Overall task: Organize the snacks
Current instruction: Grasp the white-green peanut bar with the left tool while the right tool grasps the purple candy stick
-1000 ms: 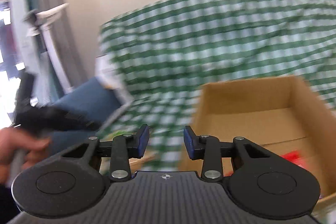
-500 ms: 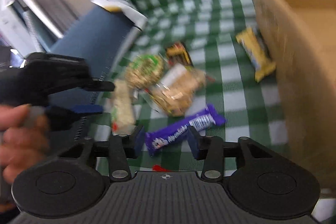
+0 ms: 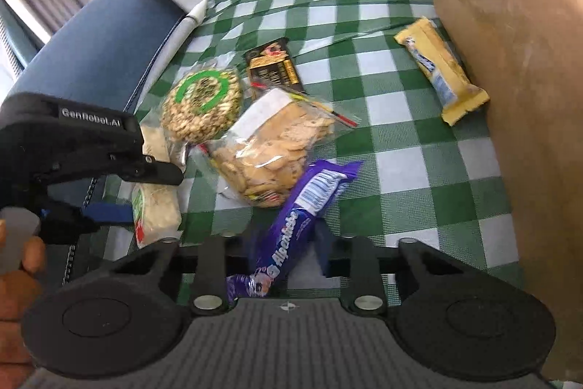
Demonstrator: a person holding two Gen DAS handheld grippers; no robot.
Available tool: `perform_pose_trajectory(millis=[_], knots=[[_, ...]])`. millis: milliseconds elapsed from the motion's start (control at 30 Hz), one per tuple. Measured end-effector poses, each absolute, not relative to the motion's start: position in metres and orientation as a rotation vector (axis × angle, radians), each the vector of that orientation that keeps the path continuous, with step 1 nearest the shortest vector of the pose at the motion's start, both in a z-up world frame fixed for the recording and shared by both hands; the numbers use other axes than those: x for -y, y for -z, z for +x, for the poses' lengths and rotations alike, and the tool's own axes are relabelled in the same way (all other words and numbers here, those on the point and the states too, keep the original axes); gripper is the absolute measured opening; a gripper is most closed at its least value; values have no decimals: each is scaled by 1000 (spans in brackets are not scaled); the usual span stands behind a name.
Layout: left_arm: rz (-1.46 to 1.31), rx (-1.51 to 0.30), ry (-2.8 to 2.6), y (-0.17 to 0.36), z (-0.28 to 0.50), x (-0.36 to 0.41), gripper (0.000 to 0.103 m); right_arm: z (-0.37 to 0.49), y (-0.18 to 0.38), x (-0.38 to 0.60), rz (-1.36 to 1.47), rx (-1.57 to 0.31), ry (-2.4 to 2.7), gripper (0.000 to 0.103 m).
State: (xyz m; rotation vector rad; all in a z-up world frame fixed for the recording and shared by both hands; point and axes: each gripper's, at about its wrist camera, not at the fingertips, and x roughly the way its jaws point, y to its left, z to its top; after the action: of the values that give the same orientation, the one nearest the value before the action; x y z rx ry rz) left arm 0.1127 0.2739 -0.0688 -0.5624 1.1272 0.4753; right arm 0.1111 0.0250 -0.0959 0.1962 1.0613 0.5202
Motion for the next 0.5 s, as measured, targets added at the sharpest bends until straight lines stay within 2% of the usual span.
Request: perform_pose_trajectory(millis=[33,67,100,500], knots=[[-549,-1131,-479,70,115,-273,55,110,96,-23,198,-1058,-519,21],[-535,-1135,-482,70,115,-273,44,108,95,-20,199,-1056,-522,18],[-526,-1137,-484,70,115,-273,43,107,94,-18,201,-1056,-525,16],[-565,-1052,-407,43,86,-264,40,54,63,4,19,-1022,-708,16]])
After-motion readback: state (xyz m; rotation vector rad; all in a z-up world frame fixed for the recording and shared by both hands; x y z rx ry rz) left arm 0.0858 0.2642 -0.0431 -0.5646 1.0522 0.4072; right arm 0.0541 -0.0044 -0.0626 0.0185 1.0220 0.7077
